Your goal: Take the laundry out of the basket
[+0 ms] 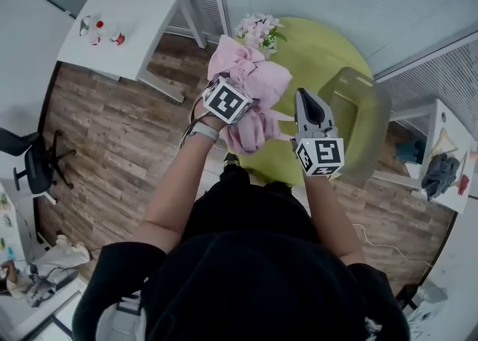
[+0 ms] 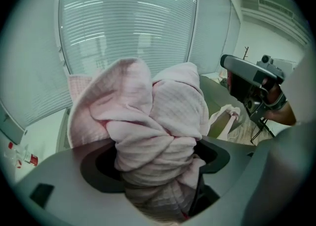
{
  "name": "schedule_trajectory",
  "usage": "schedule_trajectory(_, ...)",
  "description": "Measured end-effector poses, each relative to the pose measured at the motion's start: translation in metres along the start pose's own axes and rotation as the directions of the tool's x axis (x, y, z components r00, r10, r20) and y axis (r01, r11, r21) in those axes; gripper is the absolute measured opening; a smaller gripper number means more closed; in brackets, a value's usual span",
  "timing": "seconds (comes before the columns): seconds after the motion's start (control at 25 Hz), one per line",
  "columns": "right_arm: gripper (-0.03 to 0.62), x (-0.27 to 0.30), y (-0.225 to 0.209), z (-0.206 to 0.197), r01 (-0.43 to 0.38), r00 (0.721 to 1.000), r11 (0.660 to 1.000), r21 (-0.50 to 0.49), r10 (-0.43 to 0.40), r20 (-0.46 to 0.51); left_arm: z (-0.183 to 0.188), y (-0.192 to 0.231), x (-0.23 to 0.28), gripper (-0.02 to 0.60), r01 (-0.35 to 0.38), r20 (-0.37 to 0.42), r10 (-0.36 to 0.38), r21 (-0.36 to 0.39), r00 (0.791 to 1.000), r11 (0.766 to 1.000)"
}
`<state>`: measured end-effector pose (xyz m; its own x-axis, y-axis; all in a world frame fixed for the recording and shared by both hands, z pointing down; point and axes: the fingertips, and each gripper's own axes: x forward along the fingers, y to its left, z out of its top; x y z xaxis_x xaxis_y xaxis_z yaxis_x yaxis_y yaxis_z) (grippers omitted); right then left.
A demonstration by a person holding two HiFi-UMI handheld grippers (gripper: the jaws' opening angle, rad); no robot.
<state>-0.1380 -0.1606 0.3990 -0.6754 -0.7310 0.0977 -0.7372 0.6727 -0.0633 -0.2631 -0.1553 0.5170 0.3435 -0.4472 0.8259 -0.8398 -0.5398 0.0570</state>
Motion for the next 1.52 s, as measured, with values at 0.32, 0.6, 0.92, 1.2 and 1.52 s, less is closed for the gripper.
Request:
schedule_trajectory(0.32,0.025,0.034,0.028,-0.029,0.104,0.994,0.994,0.031,-0.103,-0.048,-0.049,0.031,0.041,0.42,0.107,-0.094,-0.104,0.023,0.99,0.994)
schedule_trajectory(0.6,0.025,0.046,0.03,-0.061,0.143,0.985,0.988,0.055,-0.136,-0.11,-0.072,0.035,0.071,0.42,0.151,-0.153,-0.143,0.047,0.978,0.987)
schedule_trajectory(0.92,0.025,0.046,0.012,-0.1,0.187,0.97,0.978,0.09,-0.169,-0.173,-0.081,0.015,0.111,0.42,0.218,-0.168,-0.217,-0.008,0.962,0.976)
schedule_trajectory(1.2,0.025,0.043,0.006,-0.129,0.204,0.96,0.973,0.107,-0.177,-0.217,-0.09,0.008,0.138,0.422,0.21,-0.179,-0.213,-0.033,0.961,0.977)
schedule_trajectory(1.52,0.025,0.032,0.001,-0.15,0.225,0.95,0.966,0.124,-0.189,-0.248,-0.099,0.01,0.179,0.422,0.165,-0.176,-0.182,-0.11,0.967,0.98)
